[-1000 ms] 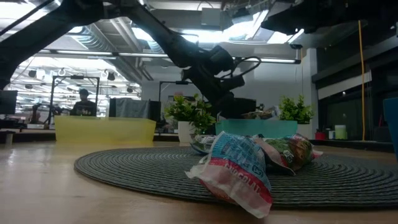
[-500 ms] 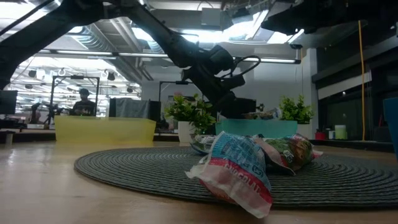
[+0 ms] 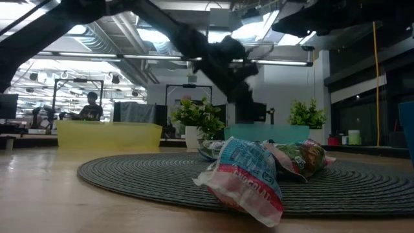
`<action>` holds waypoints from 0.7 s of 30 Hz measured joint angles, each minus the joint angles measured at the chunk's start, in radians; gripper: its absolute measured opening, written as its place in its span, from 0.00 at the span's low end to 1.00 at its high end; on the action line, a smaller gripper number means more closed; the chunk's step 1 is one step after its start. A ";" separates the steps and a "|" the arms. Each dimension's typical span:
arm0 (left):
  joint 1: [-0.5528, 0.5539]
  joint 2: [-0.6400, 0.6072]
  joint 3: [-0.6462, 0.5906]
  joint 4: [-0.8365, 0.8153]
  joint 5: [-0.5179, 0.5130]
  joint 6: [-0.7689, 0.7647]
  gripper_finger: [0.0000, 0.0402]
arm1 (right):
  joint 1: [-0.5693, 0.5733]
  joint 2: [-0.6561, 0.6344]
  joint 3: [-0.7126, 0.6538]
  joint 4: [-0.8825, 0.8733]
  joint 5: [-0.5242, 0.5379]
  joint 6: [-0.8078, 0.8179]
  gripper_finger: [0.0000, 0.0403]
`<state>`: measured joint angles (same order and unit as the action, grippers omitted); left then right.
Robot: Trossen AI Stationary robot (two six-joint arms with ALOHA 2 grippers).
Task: Pick and place Granola Bars by type
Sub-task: Put the red granola bar into the yellow bin
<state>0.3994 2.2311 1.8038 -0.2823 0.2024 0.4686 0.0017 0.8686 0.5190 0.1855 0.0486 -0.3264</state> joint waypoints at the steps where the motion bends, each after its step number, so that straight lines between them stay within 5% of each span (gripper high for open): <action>1: -0.005 -0.012 0.016 -0.020 0.001 0.007 0.43 | 0.000 0.000 0.000 -0.001 0.000 0.000 0.55; 21: -0.165 -0.324 0.053 -0.537 0.063 -0.126 0.41 | 0.000 0.000 0.000 -0.104 0.001 0.057 0.55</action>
<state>0.2340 1.9075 1.8565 -0.8194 0.2651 0.3421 0.0021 0.8684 0.5190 0.0812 0.0493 -0.2697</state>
